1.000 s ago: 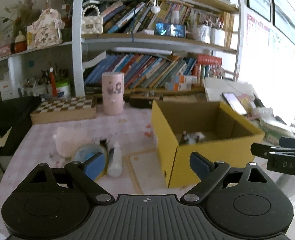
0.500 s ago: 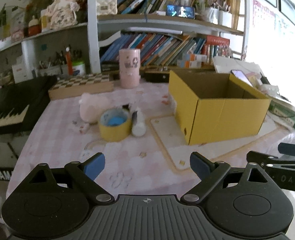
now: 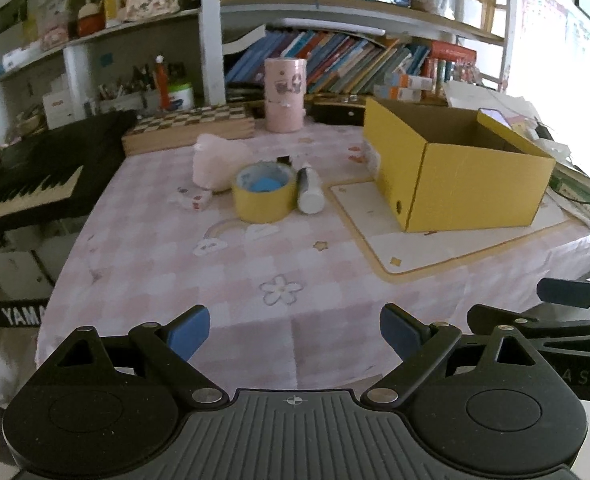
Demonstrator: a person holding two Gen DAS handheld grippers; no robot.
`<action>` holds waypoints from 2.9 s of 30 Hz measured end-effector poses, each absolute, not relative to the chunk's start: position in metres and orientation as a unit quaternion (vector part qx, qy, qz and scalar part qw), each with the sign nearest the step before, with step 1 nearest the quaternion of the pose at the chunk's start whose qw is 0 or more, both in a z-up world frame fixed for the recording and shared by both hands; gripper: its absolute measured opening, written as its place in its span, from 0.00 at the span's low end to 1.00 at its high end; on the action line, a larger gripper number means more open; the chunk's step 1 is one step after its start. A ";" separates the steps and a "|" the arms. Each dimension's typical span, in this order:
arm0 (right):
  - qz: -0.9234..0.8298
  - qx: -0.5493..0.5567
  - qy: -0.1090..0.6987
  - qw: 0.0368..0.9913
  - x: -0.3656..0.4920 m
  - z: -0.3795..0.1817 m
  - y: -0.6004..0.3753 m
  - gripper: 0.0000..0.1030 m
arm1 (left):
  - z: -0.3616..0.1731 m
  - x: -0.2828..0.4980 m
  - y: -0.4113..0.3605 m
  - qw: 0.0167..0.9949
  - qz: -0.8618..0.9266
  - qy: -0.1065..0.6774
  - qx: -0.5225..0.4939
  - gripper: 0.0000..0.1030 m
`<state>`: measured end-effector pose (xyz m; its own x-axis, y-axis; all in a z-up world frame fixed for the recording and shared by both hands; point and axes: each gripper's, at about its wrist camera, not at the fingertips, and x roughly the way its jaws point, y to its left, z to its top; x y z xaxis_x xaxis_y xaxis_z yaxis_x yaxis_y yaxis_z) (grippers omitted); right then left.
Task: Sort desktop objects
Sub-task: 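Withdraw both open tools up out of the yellow box, then move both open tools back toward the tape roll and remaining items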
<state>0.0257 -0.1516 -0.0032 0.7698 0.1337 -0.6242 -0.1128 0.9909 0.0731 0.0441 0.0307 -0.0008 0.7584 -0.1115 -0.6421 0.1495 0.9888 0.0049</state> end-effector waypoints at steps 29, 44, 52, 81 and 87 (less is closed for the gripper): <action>0.100 -0.020 0.315 0.943 0.032 0.006 -0.105 0.74 | 0.001 0.038 0.070 0.941 -0.018 0.336 0.030 0.93; 0.094 -0.027 0.315 0.944 0.043 0.008 -0.095 0.75 | 0.002 0.047 0.078 0.943 -0.020 0.332 0.020 0.93; 0.111 -0.037 0.319 0.940 0.059 0.004 -0.088 0.74 | -0.001 0.061 0.086 0.942 -0.004 0.335 0.010 0.93; 0.168 -0.052 0.350 0.920 0.189 -0.009 -0.074 0.67 | -0.003 0.174 0.093 0.934 0.044 0.354 -0.001 0.93; 0.181 -0.062 0.361 0.913 0.214 -0.013 -0.070 0.67 | -0.002 0.192 0.090 0.934 0.047 0.355 0.003 0.93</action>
<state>0.2137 -0.0703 -0.0128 0.6737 0.2865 -0.6812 -0.3759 0.9265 0.0180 0.1924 0.0902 -0.0016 0.7438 0.0902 -0.6623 -0.0861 0.9955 0.0390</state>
